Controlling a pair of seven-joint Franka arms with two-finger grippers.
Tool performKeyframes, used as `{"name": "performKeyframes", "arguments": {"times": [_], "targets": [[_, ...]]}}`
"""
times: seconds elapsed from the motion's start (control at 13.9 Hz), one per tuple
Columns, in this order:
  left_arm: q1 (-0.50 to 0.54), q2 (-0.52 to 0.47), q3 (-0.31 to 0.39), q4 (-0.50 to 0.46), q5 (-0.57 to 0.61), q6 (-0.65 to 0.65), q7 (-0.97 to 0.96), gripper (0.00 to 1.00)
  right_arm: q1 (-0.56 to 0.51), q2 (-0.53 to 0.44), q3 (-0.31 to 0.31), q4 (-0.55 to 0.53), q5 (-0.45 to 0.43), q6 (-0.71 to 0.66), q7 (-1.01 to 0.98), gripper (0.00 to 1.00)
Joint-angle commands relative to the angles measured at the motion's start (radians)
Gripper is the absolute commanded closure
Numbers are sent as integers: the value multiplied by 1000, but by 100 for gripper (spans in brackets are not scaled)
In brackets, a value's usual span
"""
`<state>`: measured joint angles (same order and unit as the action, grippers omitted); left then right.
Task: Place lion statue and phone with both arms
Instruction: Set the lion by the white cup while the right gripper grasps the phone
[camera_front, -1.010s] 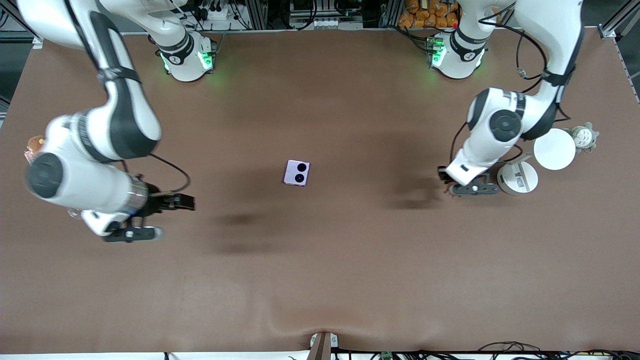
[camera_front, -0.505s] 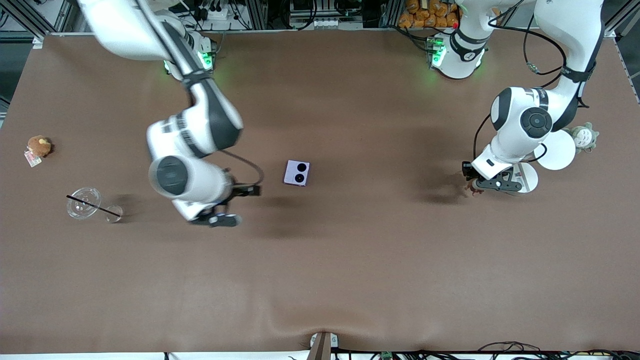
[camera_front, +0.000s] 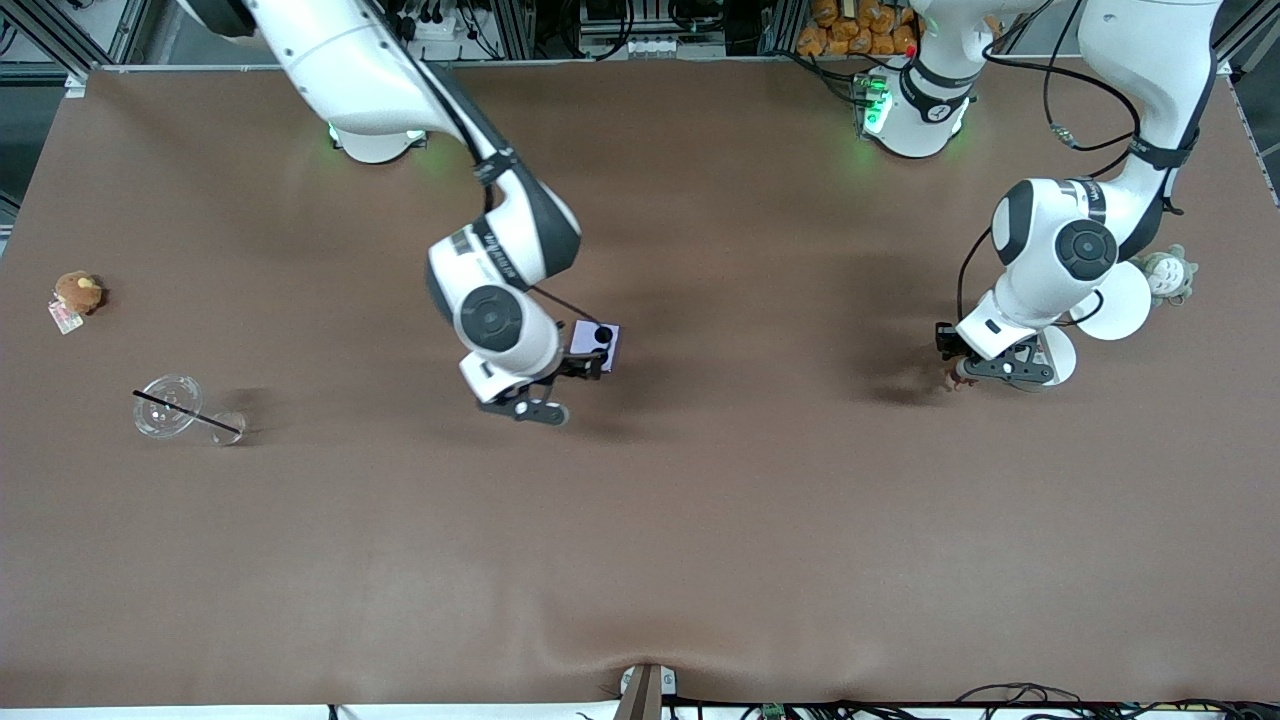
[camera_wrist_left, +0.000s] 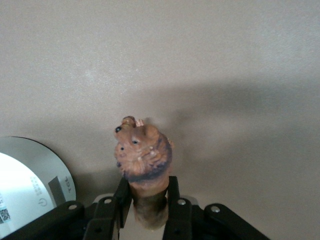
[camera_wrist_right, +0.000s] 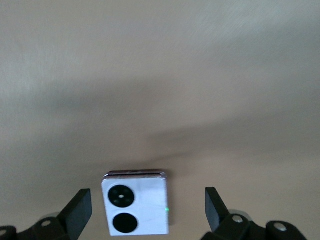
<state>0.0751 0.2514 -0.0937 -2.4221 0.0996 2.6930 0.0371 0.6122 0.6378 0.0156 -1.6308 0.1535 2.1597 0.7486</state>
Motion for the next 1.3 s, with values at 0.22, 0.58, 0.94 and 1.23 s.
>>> {"name": "performKeyframes", "arguments": {"times": [0.22,0.58,0.94,1.23], "targets": [[6,28,-11,17,16,19,-5,36,54,40,-16,-11,-2,49,41,0],[5,3,-12,67,17,-31,0,0,75,54,-16,-58,-35,126,57,0],[3,-43,-73,278,15,-380,-13,0,97,77,-16,-67,-35,160,101,0],[6,-43,-93,504,14,-660,-16,0,107,94,-16,-69,-35,160,101,0]]}}
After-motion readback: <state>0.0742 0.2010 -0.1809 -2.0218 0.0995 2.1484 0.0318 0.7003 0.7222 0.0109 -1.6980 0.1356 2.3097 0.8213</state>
